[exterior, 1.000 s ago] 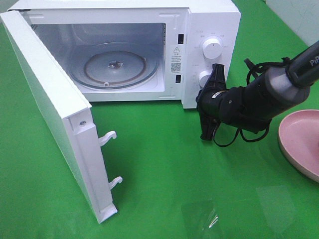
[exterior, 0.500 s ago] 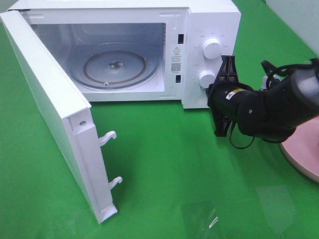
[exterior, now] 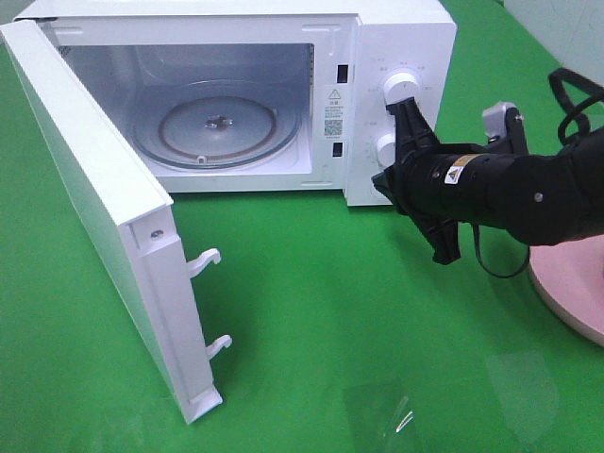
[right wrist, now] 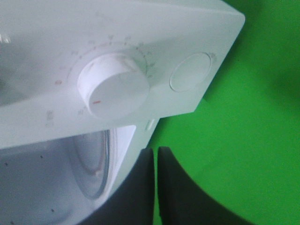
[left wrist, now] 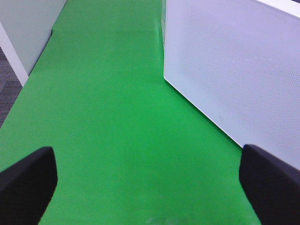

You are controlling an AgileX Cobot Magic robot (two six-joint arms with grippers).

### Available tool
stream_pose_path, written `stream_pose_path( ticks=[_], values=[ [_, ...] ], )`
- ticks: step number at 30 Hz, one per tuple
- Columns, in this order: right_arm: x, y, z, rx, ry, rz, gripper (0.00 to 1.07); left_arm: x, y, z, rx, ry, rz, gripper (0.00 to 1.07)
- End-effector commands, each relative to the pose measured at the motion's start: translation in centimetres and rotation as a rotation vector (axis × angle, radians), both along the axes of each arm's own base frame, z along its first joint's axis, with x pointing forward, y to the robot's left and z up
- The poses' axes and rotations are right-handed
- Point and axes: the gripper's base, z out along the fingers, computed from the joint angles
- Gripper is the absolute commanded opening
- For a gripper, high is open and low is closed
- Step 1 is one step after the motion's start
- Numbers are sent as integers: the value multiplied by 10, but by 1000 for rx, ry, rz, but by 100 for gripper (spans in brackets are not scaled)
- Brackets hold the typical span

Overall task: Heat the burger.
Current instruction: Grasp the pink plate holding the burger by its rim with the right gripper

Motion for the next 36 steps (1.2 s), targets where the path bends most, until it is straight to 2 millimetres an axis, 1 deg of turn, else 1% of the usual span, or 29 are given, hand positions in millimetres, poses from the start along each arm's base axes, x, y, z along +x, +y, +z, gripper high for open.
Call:
stream_pose_path(
  ticks=[1,2,3,6,8,9,10,13,15,16,17,18,19,21,22,23,24,25,27,28,31,35,36],
  values=[
    [-11,-1,14,-155,15,139,1,-3,0,0,-5,-24,-3,100],
    [-11,-1,14,-155,15,139,1,-3,0,0,-5,-24,-3,100],
    [-17,-2,21,-228,24,193,1,-3,0,0,-5,-24,-3,100],
    [-19,-3,23,-265,21,220,1,-3,0,0,-5,-24,-3,100],
    [-29,-8,35,-422,28,328,2,-3,0,0,-5,-24,-3,100],
    [-29,-8,35,-422,28,328,2,-3,0,0,-5,-24,-3,100],
    [-34,-11,38,-507,35,391,3,-3,0,0,-5,-24,-3,100],
    [-37,-13,40,-548,42,422,3,-3,0,0,-5,-24,-3,100],
    [-49,-18,46,-698,67,554,4,-3,0,0,-5,-24,-3,100],
    [-49,-18,46,-698,67,554,4,-3,0,0,-5,-24,-3,100],
    [-55,-21,47,-753,96,612,4,-3,0,0,-5,-24,-3,100],
    [-55,-21,47,-753,96,612,4,-3,0,0,-5,-24,-3,100],
    [-61,-25,50,-803,128,671,4,-3,0,0,-5,-24,-3,100],
    [-64,-26,51,-821,141,694,4,-3,0,0,-5,-24,-3,100],
    [-71,-29,53,-860,174,748,5,-3,0,0,-5,-24,-3,100],
    [-71,-29,53,-860,174,748,5,-3,0,0,-5,-24,-3,100],
    [-78,-33,55,-889,210,796,5,-3,0,0,-5,-24,-3,100],
    [-78,-33,55,-889,210,796,5,-3,0,0,-5,-24,-3,100],
    [-86,-37,58,-931,248,866,6,-3,0,0,-5,-24,-3,100],
    [-86,-37,58,-931,248,866,6,-3,0,0,-5,-24,-3,100],
    [-97,-42,63,-972,284,944,7,-3,0,0,-5,-24,-3,100],
    [-101,-45,68,-989,319,984,8,-3,0,0,-5,-24,-3,100],
    [-100,-45,72,-1007,326,996,9,-3,0,0,-5,-24,-3,100]
  ],
)
